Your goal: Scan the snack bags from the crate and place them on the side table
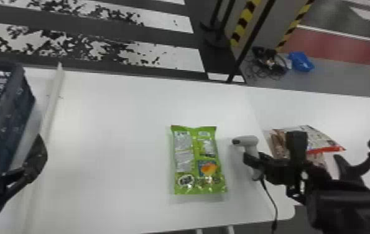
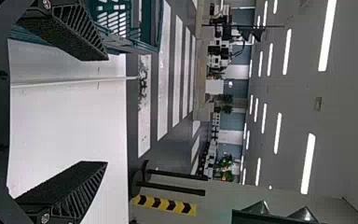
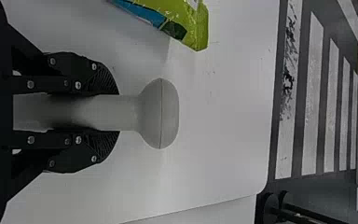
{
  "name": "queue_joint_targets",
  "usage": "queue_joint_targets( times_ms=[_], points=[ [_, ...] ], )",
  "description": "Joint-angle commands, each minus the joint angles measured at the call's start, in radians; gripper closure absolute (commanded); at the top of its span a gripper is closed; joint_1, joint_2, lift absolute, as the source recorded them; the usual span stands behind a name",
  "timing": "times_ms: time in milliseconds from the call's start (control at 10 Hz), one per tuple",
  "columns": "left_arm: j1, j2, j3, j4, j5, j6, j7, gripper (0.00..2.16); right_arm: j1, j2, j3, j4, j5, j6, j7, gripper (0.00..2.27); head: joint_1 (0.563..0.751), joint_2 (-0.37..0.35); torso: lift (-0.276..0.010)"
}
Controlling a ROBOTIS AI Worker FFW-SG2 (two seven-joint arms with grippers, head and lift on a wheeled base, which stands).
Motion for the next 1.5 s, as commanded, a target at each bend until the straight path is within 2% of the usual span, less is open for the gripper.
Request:
queue_joint_targets(
  times_ms=[0,200,500,600,700,900,1400],
  points=[
    [0.003,-0.004,0.0,-0.002,0.0,0.0,0.0,0.08,0.002,0.003,0.0,0.002,-0.002,-0.005,0.0,1.55,0.695,-0.278,-0.094],
    [0.004,-0.004,0.0,-0.004,0.001,0.0,0.0,0.08,0.005,0.003,0.0,0.002,-0.007,-0.008,-0.001,0.86,0.695,-0.276,-0.094],
    [0.004,-0.004,-0.002,-0.004,0.001,0.0,0.0,0.08,0.005,0.001,0.0,0.002,-0.007,-0.008,-0.001,0.45,0.695,-0.275,-0.094],
    [0.004,-0.004,0.0,-0.004,0.001,0.0,0.0,0.08,0.006,0.003,-0.007,-0.005,-0.01,-0.008,-0.005,0.23,0.695,-0.276,-0.094],
    [0.004,-0.004,0.0,-0.004,0.001,0.0,0.0,0.08,0.026,0.004,-0.027,-0.035,-0.045,-0.002,-0.011,0.1,0.695,-0.277,-0.094],
    [0.004,-0.004,0.002,-0.002,0.001,0.0,0.0,0.08,0.087,0.015,-0.069,-0.13,-0.142,0.017,-0.003,0.1,0.695,-0.278,-0.094],
    [0.004,-0.004,0.002,-0.002,0.001,0.0,0.002,0.08,0.112,0.027,-0.13,-0.19,-0.305,0.188,0.163,0.11,0.695,-0.225,-0.094]
  ],
)
